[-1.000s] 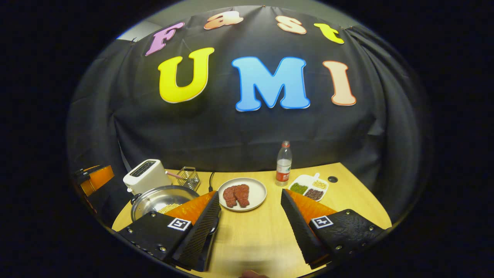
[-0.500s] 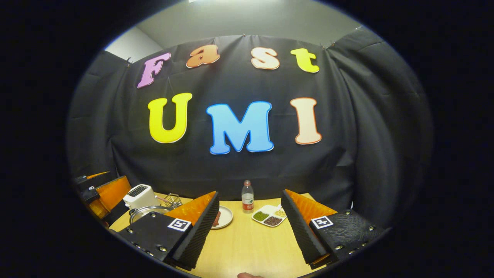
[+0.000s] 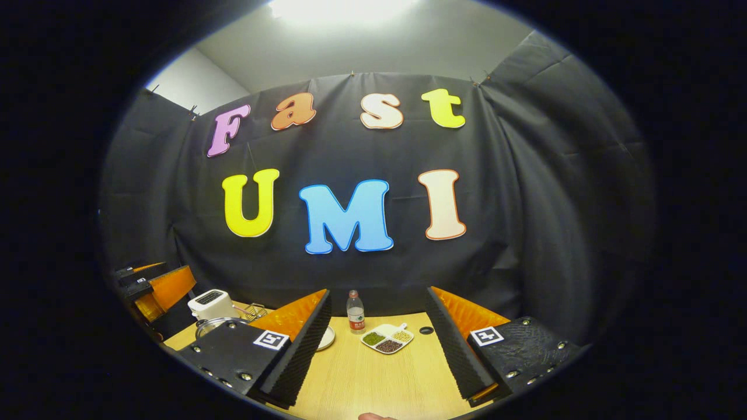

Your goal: First push the handle of the pot to place it horizontally, then grasp the pot with both hands and set it on the induction cooktop.

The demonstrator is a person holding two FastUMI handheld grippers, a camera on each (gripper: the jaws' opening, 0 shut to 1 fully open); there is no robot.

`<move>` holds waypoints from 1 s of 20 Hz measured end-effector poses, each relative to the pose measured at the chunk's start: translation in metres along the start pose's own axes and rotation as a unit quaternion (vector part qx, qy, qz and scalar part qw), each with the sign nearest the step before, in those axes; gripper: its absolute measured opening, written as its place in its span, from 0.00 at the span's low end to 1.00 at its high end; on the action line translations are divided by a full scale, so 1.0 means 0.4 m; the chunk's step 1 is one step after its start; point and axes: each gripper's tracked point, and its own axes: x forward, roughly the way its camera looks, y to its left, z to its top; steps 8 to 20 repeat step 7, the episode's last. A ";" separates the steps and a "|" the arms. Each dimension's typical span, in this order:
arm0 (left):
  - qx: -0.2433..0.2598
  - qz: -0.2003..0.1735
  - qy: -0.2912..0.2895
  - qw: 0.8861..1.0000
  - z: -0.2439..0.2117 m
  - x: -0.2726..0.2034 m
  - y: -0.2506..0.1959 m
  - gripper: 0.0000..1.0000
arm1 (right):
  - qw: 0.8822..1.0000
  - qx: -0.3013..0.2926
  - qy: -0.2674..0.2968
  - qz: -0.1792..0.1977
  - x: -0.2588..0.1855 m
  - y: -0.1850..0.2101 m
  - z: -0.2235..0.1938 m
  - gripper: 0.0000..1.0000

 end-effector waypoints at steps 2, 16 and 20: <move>0.000 0.011 0.003 1.000 -0.001 -0.028 -0.014 1.00 | 1.000 0.003 0.003 0.008 -0.005 -0.013 -0.003 0.97; -0.008 0.010 0.008 1.000 0.000 -0.072 -0.027 0.99 | 1.000 0.004 0.001 0.002 -0.031 -0.033 0.015 0.98; -0.008 0.010 0.008 1.000 0.000 -0.072 -0.027 0.99 | 1.000 0.004 0.001 0.002 -0.031 -0.033 0.015 0.98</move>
